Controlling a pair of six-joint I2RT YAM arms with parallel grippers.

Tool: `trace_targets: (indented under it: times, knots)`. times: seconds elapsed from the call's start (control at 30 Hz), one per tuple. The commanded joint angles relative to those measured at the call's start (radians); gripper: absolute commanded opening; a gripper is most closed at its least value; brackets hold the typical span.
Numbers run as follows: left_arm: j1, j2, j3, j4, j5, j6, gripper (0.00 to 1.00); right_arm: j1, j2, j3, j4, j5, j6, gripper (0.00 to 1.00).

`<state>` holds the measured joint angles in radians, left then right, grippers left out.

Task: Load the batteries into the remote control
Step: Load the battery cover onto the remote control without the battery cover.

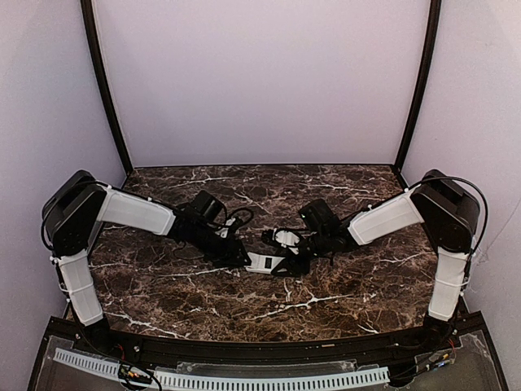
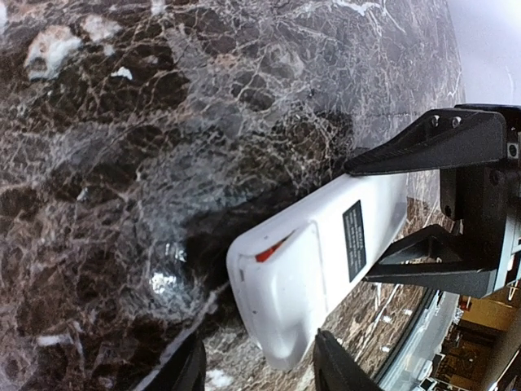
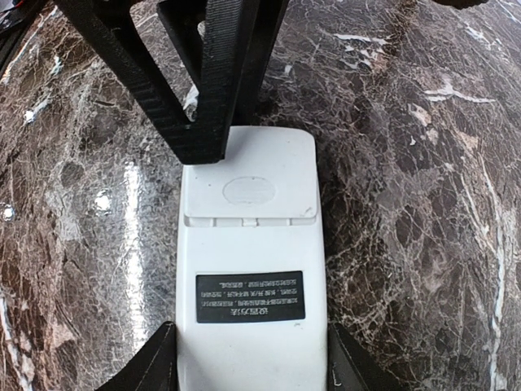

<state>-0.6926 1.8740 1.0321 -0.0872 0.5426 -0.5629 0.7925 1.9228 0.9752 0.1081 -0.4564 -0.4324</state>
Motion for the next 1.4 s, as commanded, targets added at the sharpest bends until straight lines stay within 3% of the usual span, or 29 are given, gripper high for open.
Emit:
trace_targets:
  times: [0.0, 0.5, 0.77, 1.37]
  knots:
    - [-0.008, -0.035, 0.028, -0.089, -0.058, 0.035, 0.44, -0.001, 0.053, 0.003, -0.019, 0.027, 0.01, 0.43]
    - [-0.018, -0.03, 0.042, -0.071, -0.064, 0.031, 0.3, -0.001, 0.053, 0.002, -0.017, 0.025, 0.013, 0.42]
    - [-0.031, -0.006, 0.064, -0.073, -0.063, 0.035, 0.28, -0.001, 0.052, 0.002, -0.017, 0.027, 0.013, 0.41]
    - [-0.054, 0.036, 0.082, -0.11, -0.076, 0.025, 0.08, -0.001, 0.057, 0.002, -0.016, 0.023, 0.017, 0.37]
